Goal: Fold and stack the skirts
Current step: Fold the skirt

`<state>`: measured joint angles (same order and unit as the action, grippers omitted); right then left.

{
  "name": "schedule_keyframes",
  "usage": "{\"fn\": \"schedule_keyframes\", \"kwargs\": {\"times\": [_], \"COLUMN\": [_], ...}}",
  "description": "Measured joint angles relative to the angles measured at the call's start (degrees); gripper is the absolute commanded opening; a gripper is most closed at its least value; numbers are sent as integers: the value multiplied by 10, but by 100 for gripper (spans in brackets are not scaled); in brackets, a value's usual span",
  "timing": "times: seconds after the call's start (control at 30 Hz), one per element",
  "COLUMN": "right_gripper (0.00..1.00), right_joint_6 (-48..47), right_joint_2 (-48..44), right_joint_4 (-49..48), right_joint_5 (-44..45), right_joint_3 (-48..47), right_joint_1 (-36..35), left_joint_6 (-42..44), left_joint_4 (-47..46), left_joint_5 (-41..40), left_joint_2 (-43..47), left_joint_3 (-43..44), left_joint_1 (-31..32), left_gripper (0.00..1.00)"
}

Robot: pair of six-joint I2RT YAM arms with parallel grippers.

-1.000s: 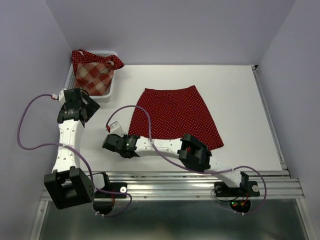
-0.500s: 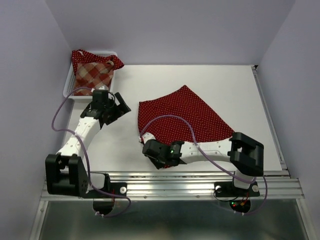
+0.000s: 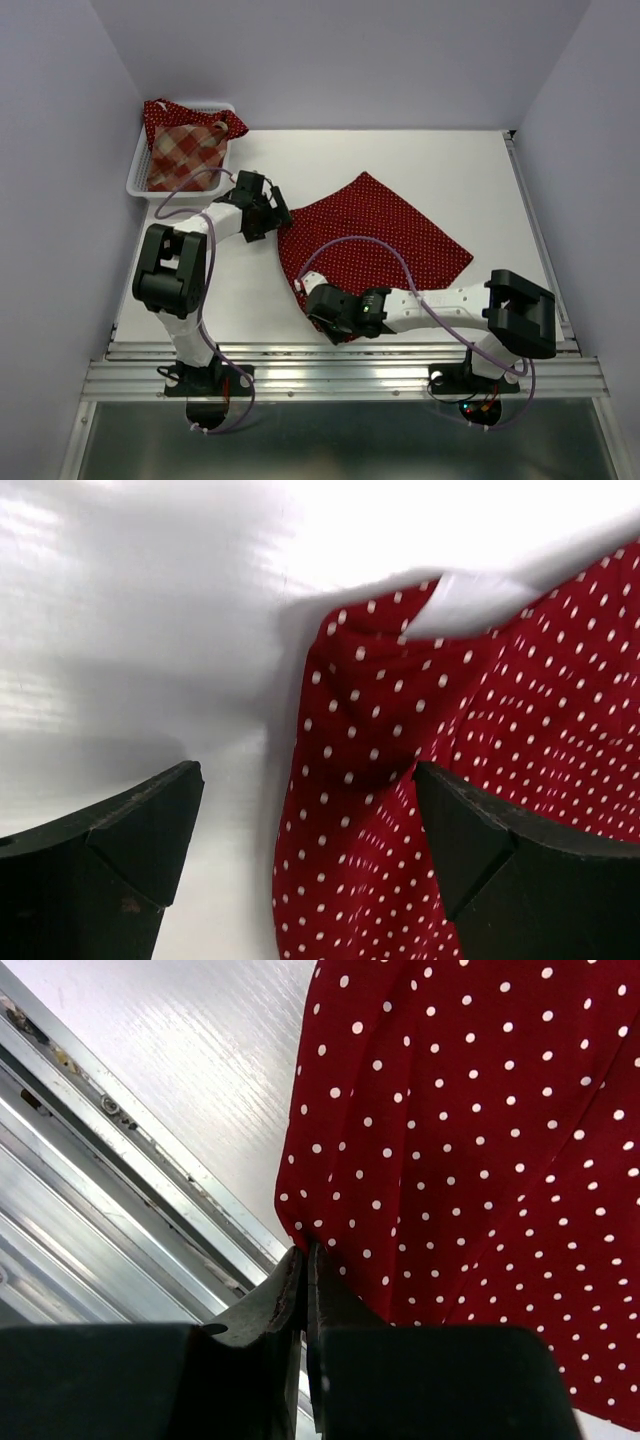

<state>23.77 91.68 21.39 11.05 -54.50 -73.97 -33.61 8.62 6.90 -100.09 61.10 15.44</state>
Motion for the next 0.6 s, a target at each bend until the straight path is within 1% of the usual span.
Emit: {"fn": "schedule_keyframes", "kwargs": {"times": [0.07, 0.13, 0.17, 0.2, 0.27, 0.3, 0.33, 0.4, 0.43, 0.47, 0.6], "right_gripper": [6, 6, 6, 6, 6, 6, 6, 6, 6, 6, 4], "right_joint_6": [0, 0, 0, 0, 0, 0, 0, 0, 1, 2, 2], "right_joint_2": [7, 19, 25, 29, 29, 28, 28, 24, 20, 15, 5], "right_joint_4": [-1, 0, 0, 0, 1, 0, 0, 1, 2, 2, 9], "right_joint_5": [2, 2, 2, 3, 4, 4, 4, 4, 4, 4, -2], "right_joint_3": [-3, -6, -7, -8, -8, -10, -10, -10, -10, -10, -14], "right_joint_1": [0, 0, 0, 0, 0, 0, 0, 0, 0, 0, 0], "left_joint_6": [-3, -5, -5, -5, -6, -4, -4, -4, -4, -4, -4], "left_joint_4": [-12, -20, -22, -24, -27, -28, -32, -33, -35, -37, -47], "left_joint_5": [-6, -11, -15, -21, -28, -27, -25, -21, -18, -15, -10], "left_joint_2": [-20, -37, -49, -59, -76, -84, -85, -86, -87, -87, -87], "left_joint_3": [21, 39, 51, 61, 71, 72, 73, 72, 71, 69, 56], "left_joint_1": [-1, -2, -2, -2, -2, -2, -2, -2, -2, -2, -2], "left_gripper": [94, 84, 68, 63, 58, 57, 44, 30, 18, 0, 0]}}
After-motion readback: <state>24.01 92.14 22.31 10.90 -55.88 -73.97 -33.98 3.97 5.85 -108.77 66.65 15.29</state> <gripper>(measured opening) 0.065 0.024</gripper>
